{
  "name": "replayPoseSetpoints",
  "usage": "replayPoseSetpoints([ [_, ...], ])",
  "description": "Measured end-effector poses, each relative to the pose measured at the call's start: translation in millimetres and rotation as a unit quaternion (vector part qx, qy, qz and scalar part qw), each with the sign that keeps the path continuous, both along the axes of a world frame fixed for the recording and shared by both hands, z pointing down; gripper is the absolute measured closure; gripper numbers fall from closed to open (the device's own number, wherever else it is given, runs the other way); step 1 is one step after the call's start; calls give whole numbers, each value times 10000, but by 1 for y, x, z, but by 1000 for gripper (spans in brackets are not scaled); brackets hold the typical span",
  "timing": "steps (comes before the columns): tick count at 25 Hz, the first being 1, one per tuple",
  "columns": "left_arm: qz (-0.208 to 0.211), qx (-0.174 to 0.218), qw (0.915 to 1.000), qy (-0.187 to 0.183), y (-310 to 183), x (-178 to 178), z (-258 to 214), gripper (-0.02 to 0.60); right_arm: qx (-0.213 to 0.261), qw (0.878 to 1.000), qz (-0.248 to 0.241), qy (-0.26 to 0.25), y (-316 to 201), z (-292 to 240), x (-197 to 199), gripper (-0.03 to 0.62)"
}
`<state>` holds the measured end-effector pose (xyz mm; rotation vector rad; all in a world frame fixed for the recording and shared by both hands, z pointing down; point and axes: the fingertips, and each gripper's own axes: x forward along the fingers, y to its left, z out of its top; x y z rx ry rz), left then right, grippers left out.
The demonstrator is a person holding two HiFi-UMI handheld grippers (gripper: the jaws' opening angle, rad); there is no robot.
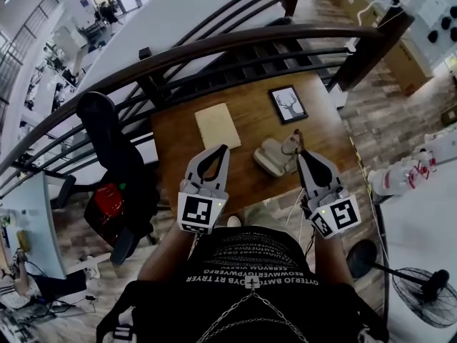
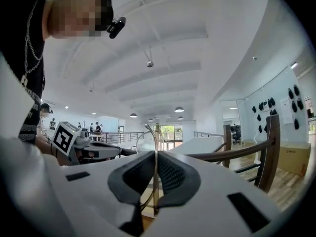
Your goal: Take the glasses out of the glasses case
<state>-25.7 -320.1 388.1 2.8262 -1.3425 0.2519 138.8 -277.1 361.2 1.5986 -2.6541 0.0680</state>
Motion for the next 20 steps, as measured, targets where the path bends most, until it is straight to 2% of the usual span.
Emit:
replayPoseSetpoints([
  [8,66,-38,10000,-50,-1,8,3,552,-75,9999,2,89,-1,6,5,568],
  [20,-80,-195,9997,-135,-20,20,17,552,-226,9996,-129,88,-24,20,16,568],
])
